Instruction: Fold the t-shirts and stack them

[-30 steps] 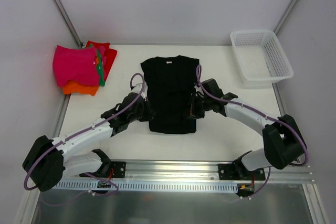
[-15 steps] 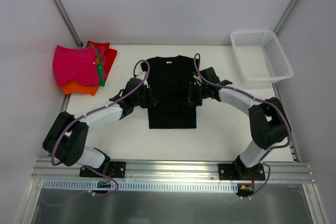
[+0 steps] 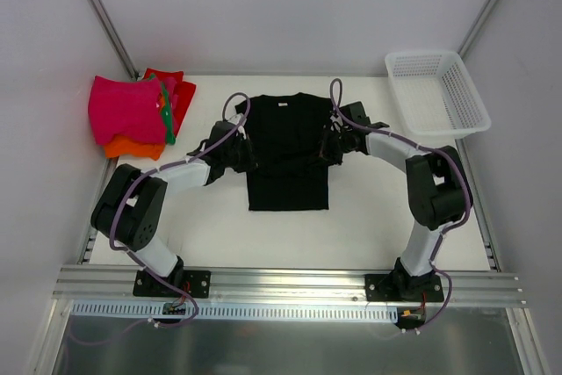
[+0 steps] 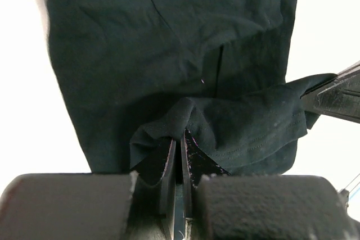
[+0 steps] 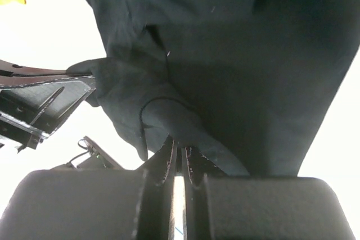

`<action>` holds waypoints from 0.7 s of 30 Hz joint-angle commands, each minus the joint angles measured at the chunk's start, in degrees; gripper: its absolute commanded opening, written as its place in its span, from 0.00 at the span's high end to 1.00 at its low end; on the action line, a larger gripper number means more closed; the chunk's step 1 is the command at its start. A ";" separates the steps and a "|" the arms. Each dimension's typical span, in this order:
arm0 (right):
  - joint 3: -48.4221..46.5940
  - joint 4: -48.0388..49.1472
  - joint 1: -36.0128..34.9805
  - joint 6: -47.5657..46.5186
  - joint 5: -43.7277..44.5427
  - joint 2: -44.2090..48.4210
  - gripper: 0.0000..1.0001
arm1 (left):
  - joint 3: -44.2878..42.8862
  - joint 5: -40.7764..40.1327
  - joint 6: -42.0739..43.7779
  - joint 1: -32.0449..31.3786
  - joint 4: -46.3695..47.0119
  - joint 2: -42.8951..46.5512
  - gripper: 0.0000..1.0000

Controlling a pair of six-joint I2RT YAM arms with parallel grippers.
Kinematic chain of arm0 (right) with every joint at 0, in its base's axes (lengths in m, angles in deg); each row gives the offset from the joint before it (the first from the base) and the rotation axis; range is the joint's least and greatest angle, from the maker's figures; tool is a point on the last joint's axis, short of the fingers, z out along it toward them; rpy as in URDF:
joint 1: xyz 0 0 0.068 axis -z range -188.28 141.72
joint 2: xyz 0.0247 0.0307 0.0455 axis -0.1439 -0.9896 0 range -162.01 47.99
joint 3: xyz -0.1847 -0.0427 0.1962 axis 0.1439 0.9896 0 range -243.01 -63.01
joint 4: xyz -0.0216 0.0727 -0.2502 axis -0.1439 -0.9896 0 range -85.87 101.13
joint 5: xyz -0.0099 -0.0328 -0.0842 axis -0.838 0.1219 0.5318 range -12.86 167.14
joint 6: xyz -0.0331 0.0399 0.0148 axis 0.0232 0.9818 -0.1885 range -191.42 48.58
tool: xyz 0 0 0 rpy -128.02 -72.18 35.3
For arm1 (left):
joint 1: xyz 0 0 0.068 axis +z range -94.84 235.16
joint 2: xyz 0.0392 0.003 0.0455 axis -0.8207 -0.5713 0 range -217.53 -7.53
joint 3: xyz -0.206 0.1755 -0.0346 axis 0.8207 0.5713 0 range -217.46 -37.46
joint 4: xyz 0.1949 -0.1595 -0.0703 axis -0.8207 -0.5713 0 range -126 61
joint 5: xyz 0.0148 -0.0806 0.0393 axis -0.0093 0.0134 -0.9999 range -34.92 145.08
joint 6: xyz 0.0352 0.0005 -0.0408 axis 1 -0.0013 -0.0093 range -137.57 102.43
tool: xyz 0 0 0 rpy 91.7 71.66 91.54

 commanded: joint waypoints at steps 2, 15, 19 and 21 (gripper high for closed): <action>-4.58 -0.09 1.06 -1.63 -2.14 -3.02 0.99 | -3.13 1.75 1.80 2.33 2.67 -1.79 1.00; -9.68 -0.09 2.02 -2.24 -1.98 -8.29 0.99 | -7.88 5.61 2.15 5.33 3.72 -9.17 1.00; -10.74 -0.18 2.55 -2.33 -1.54 -9.00 0.99 | -8.93 6.05 2.42 5.68 3.81 -9.97 1.00; -11.61 -0.18 2.81 -2.42 -1.45 -9.78 0.99 | -9.72 6.40 2.59 5.77 3.81 -10.23 1.00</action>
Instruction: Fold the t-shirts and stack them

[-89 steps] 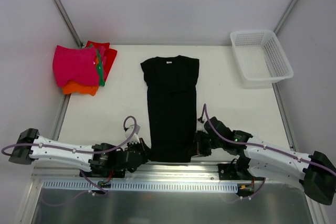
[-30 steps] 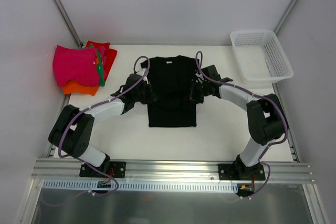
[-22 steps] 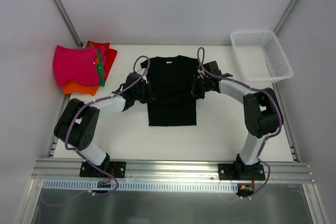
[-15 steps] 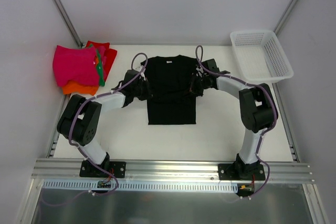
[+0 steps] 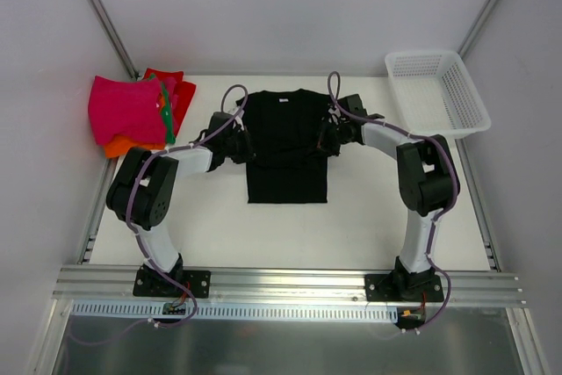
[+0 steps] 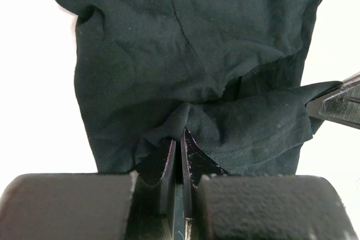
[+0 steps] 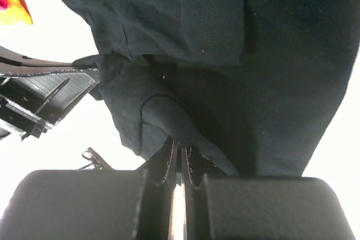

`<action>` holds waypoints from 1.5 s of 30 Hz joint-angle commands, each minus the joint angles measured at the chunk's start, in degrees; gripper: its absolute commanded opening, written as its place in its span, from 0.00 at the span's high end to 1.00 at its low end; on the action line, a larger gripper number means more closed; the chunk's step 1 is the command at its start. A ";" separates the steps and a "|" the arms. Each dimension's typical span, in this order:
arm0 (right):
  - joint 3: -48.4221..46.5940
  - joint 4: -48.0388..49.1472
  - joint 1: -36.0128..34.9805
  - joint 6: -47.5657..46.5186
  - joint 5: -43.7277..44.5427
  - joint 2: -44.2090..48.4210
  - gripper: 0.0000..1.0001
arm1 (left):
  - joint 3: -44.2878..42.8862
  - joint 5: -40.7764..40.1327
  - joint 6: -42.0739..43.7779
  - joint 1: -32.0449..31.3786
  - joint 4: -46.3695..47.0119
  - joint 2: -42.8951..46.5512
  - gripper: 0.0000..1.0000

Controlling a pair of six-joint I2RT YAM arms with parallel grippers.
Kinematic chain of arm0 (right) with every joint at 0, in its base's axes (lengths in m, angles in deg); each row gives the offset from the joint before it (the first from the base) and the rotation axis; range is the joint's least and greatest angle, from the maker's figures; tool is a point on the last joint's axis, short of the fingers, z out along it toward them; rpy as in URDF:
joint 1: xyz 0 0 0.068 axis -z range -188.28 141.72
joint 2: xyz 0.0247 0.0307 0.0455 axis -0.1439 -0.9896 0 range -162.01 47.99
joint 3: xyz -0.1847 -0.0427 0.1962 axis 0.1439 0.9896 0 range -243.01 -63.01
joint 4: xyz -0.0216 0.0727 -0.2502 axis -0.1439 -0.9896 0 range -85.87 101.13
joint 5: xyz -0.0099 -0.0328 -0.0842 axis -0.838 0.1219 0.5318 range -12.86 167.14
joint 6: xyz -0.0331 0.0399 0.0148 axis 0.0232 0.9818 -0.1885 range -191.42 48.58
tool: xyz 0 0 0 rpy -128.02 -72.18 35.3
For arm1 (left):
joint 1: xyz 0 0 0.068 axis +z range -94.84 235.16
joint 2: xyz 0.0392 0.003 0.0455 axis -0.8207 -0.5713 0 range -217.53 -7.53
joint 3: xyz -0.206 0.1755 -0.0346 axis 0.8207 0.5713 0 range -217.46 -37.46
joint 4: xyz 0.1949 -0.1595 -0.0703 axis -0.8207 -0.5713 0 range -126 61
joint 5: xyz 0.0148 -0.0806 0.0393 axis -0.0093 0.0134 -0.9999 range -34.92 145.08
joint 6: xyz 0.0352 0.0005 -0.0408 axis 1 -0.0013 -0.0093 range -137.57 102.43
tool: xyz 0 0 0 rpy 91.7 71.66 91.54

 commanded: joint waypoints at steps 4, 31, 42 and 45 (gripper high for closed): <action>-5.84 -0.90 0.98 -1.91 0.48 -2.73 0.97 | -6.00 2.21 3.14 1.40 -0.41 -1.51 0.81; 9.98 7.00 -4.29 -3.33 10.43 24.96 1.00 | 0.50 4.76 6.31 0.17 -2.35 17.83 0.81; 1.55 14.13 -4.29 2.30 -1.45 5.45 0.99 | -3.97 12.93 4.29 0.17 3.88 1.48 1.00; -2.14 16.67 -4.21 4.14 -3.91 0.17 0.99 | -6.44 14.60 3.41 0.26 5.02 -2.65 1.00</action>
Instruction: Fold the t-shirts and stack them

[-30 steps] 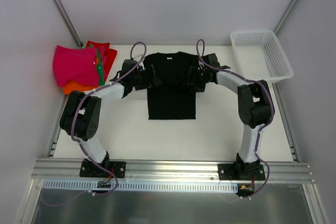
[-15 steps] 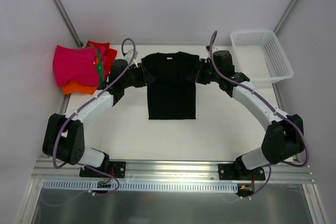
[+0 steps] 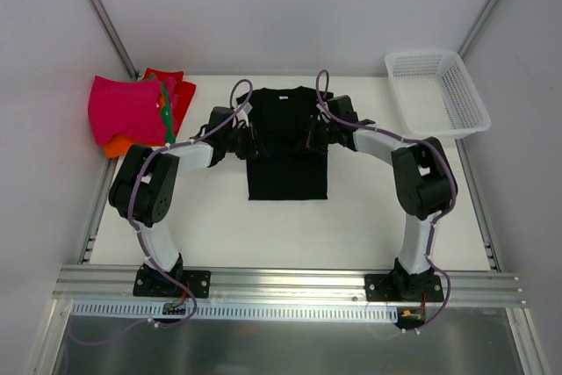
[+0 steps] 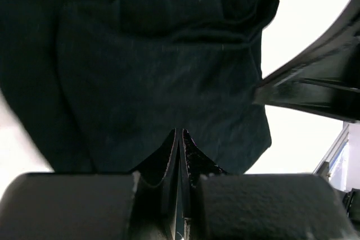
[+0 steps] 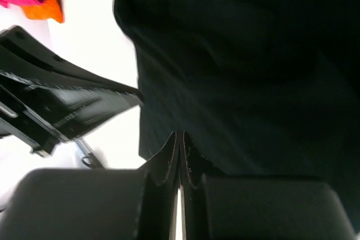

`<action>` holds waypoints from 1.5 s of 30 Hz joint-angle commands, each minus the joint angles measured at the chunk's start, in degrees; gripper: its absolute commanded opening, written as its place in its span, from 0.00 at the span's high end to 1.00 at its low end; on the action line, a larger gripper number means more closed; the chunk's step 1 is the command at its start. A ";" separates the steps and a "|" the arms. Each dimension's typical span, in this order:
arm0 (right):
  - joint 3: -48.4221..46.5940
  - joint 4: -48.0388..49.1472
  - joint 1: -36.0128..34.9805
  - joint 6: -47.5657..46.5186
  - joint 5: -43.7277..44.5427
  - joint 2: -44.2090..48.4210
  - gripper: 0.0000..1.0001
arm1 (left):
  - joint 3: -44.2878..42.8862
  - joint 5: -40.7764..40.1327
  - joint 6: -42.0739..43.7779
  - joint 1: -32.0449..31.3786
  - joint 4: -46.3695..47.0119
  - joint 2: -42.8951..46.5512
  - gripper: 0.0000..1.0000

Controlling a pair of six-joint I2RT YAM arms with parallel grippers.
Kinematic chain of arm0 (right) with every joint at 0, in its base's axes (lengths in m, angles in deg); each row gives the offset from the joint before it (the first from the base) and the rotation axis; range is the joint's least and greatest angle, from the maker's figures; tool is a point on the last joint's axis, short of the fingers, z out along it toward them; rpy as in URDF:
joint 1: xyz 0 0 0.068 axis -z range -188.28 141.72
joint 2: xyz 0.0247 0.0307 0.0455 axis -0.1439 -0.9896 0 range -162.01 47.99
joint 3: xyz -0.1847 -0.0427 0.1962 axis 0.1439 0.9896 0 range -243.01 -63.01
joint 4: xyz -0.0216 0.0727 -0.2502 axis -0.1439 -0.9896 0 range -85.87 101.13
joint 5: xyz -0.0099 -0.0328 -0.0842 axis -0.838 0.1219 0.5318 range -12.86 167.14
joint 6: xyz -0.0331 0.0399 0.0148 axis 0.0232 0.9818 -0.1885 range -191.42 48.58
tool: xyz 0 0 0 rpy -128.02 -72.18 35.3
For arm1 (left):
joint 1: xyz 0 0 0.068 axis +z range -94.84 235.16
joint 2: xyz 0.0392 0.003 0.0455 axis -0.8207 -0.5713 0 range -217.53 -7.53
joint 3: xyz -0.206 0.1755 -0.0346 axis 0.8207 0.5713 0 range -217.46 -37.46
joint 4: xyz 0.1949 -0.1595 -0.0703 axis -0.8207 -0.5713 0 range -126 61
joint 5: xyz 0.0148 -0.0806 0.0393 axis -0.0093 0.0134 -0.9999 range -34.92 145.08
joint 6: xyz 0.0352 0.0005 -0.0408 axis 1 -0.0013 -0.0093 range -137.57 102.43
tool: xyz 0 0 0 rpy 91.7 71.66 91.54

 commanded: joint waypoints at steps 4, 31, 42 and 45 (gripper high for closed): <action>-9.95 5.36 0.06 3.39 -6.32 -7.16 0.99 | -7.74 4.77 -1.14 -0.23 4.86 -6.34 1.00; -18.84 8.95 2.43 2.59 -9.30 -11.65 0.99 | -26.30 9.61 -5.71 5.40 3.89 -25.69 1.00; -5.03 20.47 2.69 8.74 -10.28 -11.03 1.00 | -24.37 10.49 -6.76 6.63 5.91 -24.72 1.00; -4.77 20.39 3.04 8.84 -9.50 -12.70 0.99 | -23.40 10.66 -7.12 6.89 6.79 -24.28 1.00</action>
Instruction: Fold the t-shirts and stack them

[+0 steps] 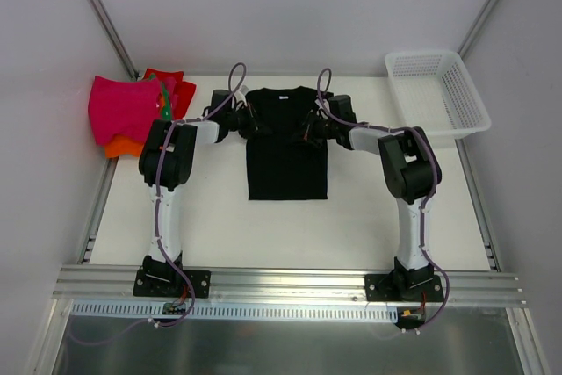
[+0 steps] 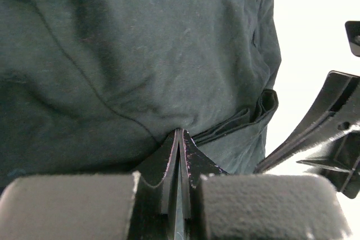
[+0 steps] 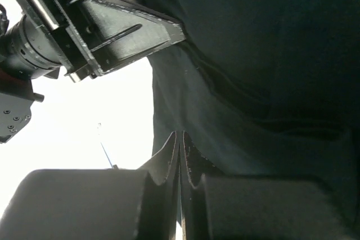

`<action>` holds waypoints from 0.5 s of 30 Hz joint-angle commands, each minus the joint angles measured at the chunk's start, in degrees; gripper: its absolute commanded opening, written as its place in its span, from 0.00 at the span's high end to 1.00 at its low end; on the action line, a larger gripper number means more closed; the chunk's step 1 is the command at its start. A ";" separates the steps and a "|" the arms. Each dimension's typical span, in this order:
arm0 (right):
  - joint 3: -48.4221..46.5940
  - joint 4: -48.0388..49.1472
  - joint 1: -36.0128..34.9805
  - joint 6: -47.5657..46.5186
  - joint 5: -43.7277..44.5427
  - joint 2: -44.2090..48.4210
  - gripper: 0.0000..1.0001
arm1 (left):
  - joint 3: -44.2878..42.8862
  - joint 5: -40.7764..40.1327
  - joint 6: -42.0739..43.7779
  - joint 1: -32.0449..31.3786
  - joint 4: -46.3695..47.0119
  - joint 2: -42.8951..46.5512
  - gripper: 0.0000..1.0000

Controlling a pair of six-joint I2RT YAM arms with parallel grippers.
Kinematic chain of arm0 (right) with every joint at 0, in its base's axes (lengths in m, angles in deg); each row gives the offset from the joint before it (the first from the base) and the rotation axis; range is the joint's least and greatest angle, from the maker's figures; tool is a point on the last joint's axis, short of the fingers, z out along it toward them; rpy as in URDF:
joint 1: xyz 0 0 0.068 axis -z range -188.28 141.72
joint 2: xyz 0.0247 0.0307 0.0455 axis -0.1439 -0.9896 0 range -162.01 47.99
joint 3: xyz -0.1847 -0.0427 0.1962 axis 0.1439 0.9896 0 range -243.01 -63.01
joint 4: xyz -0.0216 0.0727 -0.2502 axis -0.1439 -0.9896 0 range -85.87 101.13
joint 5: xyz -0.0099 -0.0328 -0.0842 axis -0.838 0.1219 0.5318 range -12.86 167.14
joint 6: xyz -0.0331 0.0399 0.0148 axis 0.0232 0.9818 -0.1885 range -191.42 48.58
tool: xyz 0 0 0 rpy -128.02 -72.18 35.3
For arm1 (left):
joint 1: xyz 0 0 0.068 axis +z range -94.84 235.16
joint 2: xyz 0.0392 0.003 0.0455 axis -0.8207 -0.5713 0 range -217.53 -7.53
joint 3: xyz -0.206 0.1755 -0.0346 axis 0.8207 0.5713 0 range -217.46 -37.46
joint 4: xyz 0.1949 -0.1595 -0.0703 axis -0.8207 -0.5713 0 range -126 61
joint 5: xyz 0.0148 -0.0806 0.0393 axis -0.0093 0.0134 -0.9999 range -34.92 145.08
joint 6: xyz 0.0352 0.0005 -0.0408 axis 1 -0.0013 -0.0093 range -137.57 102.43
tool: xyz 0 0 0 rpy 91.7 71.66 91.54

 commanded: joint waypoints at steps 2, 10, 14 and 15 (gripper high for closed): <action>-0.03 4.28 0.70 1.16 -0.20 -1.49 0.99 | 2.02 1.44 -0.86 0.88 3.45 1.66 1.00; -4.59 -5.91 1.76 -4.28 8.14 -2.37 0.99 | 4.93 1.70 -1.48 1.59 6.00 2.72 1.00; -8.63 -14.06 2.55 -7.09 14.47 -3.34 0.99 | 5.19 1.88 -1.48 1.85 6.09 2.54 1.00; -10.81 -15.92 2.73 -7.36 16.48 -4.47 0.99 | 5.19 1.88 -1.39 1.94 6.09 2.46 1.00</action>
